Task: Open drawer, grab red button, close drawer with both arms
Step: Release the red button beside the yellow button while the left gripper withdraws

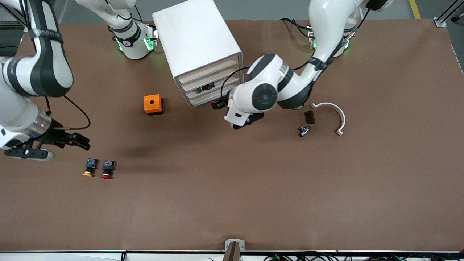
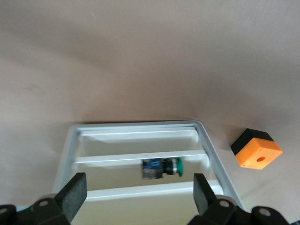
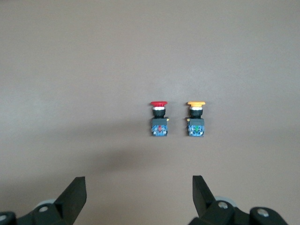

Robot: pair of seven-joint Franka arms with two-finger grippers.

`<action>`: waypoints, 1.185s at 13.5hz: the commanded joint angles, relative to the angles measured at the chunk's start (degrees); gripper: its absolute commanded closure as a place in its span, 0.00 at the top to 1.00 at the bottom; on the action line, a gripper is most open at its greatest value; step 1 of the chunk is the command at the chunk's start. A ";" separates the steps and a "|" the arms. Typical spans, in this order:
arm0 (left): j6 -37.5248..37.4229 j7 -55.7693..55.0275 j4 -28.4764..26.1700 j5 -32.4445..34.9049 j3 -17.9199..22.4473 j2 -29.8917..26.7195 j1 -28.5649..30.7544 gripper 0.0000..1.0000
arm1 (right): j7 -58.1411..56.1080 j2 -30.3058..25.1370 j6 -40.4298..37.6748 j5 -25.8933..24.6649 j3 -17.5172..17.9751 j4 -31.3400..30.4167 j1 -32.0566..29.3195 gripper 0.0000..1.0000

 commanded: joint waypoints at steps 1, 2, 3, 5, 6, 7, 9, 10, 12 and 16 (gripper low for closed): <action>-7.50 5.48 -2.10 4.54 -0.02 -5.89 4.72 1.00 | 0.46 -6.55 -2.01 -0.83 0.18 -3.11 0.81 1.00; -10.06 7.67 -2.10 5.95 -0.11 -7.47 6.39 1.00 | 0.46 -7.96 -4.11 -0.83 0.18 -3.03 1.33 1.00; -12.44 11.35 -2.19 6.83 -0.11 -9.23 8.93 1.00 | 0.55 -8.93 -6.91 -0.83 0.18 -2.59 1.34 1.00; -13.78 17.60 -4.54 7.02 -0.11 -13.27 12.98 1.00 | 0.55 -8.94 -10.01 -0.83 0.01 0.47 0.99 1.00; -13.78 19.28 -6.47 7.11 -0.11 -15.47 14.56 1.00 | 0.63 -8.76 -10.98 -0.83 -0.08 2.14 0.90 1.00; -13.78 20.69 -8.49 7.19 -0.03 -17.66 16.15 1.00 | 0.64 -9.11 -11.94 -0.83 -0.34 3.03 0.81 1.00; -13.78 26.47 -12.36 11.65 -0.37 -21.88 18.88 1.00 | 0.55 -10.25 -15.54 -0.83 -0.78 6.19 0.46 1.00; -13.78 28.59 -13.95 12.63 -0.29 -24.08 19.58 1.00 | 0.46 -10.52 -16.08 -0.83 -0.70 6.72 0.46 1.00; -13.78 29.22 -16.59 13.26 -0.38 -27.78 23.35 1.00 | 0.11 -11.83 -16.34 -0.83 -0.79 6.64 0.46 1.00; -14.39 37.80 -19.06 13.26 -0.38 -31.66 30.12 1.00 | -0.33 -12.02 -15.91 -1.09 -0.61 6.55 0.46 1.00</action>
